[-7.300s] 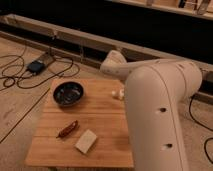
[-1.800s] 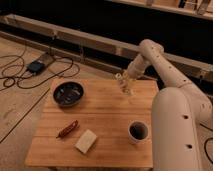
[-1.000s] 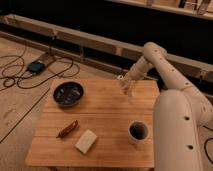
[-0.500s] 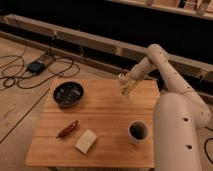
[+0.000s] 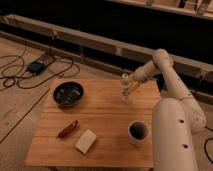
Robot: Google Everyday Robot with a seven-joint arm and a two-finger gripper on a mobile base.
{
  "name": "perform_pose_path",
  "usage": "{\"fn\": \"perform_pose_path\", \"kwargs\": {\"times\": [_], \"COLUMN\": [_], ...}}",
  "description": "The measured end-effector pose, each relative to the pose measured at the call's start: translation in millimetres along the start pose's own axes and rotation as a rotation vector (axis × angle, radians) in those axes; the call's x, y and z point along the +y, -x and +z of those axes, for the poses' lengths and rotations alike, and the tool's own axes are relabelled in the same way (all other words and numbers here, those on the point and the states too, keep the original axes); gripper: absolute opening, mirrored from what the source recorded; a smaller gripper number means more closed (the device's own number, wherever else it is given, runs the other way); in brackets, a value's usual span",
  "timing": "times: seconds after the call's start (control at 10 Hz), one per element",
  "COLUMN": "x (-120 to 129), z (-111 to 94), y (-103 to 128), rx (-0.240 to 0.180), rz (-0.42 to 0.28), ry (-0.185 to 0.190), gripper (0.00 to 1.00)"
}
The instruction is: Stand the bottle upright
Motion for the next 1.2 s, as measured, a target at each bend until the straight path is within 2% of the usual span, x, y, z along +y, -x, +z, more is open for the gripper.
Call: {"fn": "perform_pose_path", "kwargs": {"times": [0.4,0.7,0.8,1.2], "x": [-2,-1,0,2], "z": [-1,2,3,7], "y": [-10,-15,-16,-19], "rx": [-0.042,-0.051,-0.049,-0.043], "rz": [-0.025,-0.051,-0.058,-0.081], "ry": [-0.032,-0.039,-0.036,-0.032], "gripper": [0.09,0.10,0.15,0.55]}}
